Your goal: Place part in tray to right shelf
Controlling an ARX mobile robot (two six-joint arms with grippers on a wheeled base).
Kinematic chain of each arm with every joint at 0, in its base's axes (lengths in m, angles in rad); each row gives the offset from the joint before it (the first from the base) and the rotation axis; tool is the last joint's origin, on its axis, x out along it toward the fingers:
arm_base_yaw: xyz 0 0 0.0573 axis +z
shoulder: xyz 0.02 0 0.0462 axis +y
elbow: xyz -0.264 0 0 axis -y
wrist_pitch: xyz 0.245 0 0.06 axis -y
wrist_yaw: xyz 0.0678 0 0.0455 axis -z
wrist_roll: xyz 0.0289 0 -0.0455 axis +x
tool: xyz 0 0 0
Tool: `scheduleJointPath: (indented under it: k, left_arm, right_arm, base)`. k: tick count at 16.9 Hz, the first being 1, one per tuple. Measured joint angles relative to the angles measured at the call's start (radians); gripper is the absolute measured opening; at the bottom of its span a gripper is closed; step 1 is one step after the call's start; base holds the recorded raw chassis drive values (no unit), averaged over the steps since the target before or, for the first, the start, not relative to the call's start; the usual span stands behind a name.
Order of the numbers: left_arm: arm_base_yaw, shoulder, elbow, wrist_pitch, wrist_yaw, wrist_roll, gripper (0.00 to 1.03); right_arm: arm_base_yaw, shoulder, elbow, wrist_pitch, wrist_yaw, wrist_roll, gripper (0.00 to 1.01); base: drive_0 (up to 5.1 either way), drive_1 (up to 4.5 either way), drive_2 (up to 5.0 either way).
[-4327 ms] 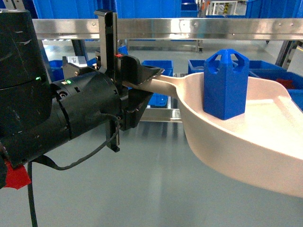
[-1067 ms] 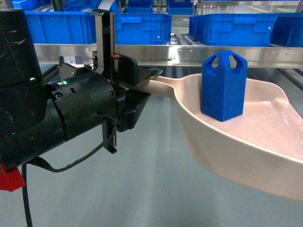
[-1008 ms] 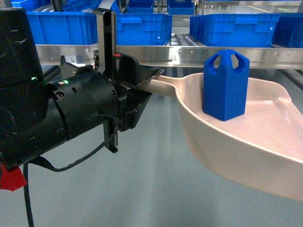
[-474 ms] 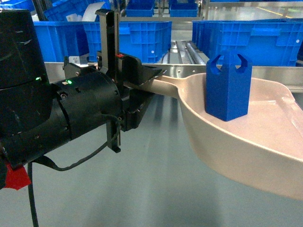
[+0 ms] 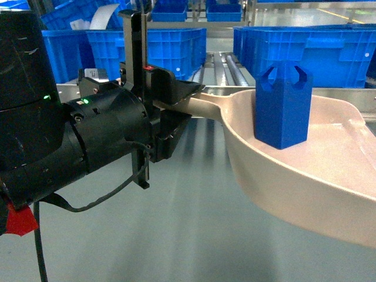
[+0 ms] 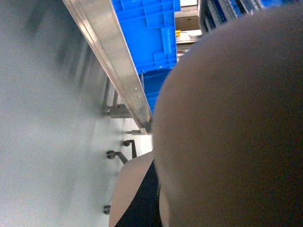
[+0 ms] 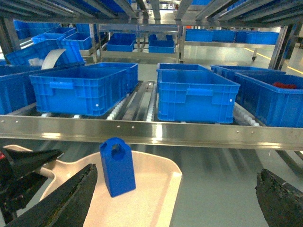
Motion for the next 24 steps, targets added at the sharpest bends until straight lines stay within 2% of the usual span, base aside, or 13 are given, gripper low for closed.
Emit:
scheduleJointPath:
  k: [22,24]
  left_arm:
    - [-0.001,0.0,0.0,-0.002,0.003,-0.001,0.16]
    - [-0.001,0.0,0.0,-0.001,0.004,0.0,0.16]
  right_arm:
    - [0.0,0.005,0.0,0.002,-0.002,0.0,0.98]
    - [0.0,0.005,0.0,0.002,-0.002,0.0,0.98]
  base:
    - [0.2,4.29,-3.9]
    - [-2.8,4.95,-2.4]
